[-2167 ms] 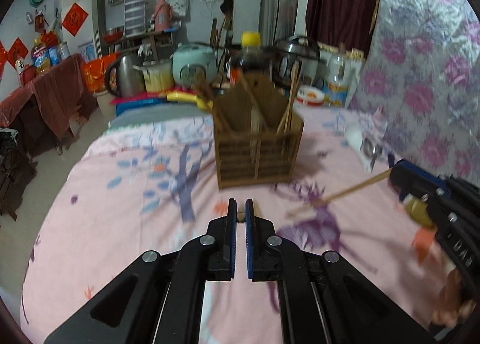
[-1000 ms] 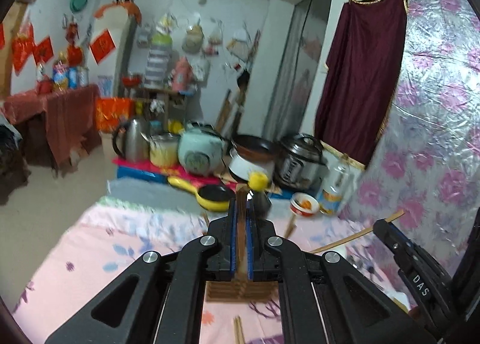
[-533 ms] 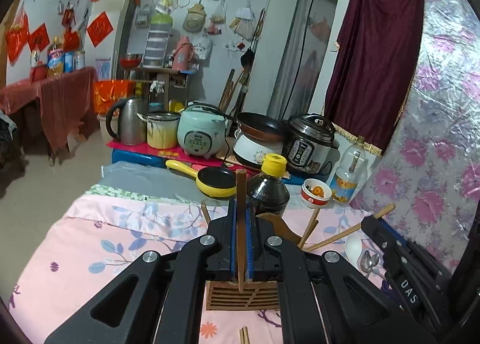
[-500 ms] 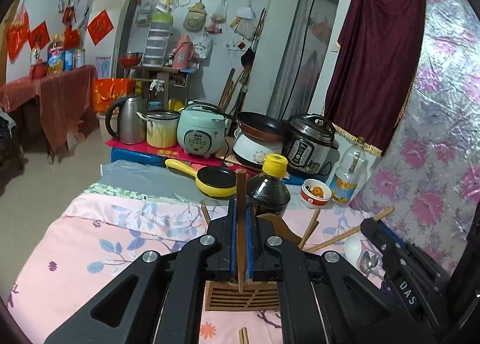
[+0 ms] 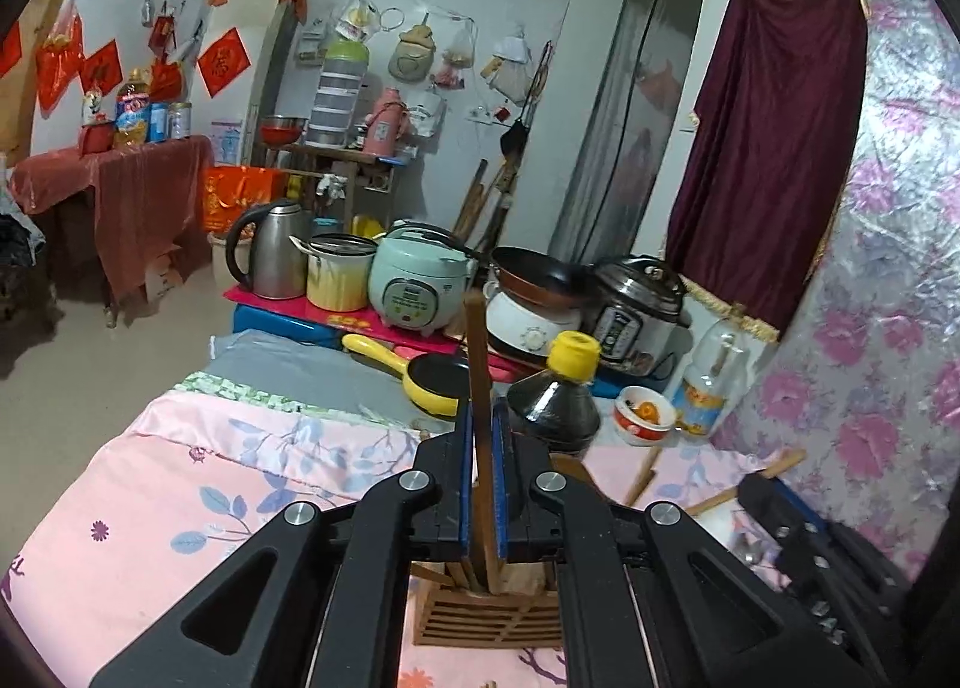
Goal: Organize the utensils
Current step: 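Carry both chopsticks up over the wooden holder and lower them into it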
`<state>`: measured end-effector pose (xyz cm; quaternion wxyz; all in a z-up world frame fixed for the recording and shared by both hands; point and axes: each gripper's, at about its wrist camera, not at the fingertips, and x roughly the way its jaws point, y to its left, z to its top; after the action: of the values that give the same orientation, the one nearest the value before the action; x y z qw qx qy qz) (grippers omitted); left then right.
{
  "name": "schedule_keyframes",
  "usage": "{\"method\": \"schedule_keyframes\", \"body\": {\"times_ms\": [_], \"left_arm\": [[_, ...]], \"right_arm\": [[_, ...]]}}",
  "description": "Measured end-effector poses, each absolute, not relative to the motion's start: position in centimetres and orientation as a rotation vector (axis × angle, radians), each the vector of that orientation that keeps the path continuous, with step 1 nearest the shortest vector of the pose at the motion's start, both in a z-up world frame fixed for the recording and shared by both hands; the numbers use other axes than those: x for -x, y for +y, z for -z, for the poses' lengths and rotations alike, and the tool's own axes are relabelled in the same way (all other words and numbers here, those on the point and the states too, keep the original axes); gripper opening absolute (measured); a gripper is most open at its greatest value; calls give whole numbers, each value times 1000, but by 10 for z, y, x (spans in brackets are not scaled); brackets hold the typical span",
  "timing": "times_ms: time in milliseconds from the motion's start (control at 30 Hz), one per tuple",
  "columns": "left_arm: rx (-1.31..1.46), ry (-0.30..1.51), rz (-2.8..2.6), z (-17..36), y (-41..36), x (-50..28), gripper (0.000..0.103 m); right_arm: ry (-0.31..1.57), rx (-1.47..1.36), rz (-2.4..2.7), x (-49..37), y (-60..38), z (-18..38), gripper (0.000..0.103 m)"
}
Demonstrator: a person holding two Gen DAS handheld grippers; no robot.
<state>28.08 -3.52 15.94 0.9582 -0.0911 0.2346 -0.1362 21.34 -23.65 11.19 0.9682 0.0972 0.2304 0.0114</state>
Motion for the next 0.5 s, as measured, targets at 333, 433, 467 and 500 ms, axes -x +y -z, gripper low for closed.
{"method": "schedule_keyframes", "body": {"times_ms": [333,433,467,500], "left_arm": [[235,464,303,-158,-30,-290,6],[230,477,313,-149,-36,-296,6],[225,486,312,-147,-38,-299,6],[221,503,310,-142,-40,-303,6]], "right_arm": [[484,-205,-22,-219,-238,-106,7],[489,-199,-22,-219,-235,-104,7],[494,-196,-21,-220,-233,-104,7],[498,-194,-20,-221,-233,-103,7]]}}
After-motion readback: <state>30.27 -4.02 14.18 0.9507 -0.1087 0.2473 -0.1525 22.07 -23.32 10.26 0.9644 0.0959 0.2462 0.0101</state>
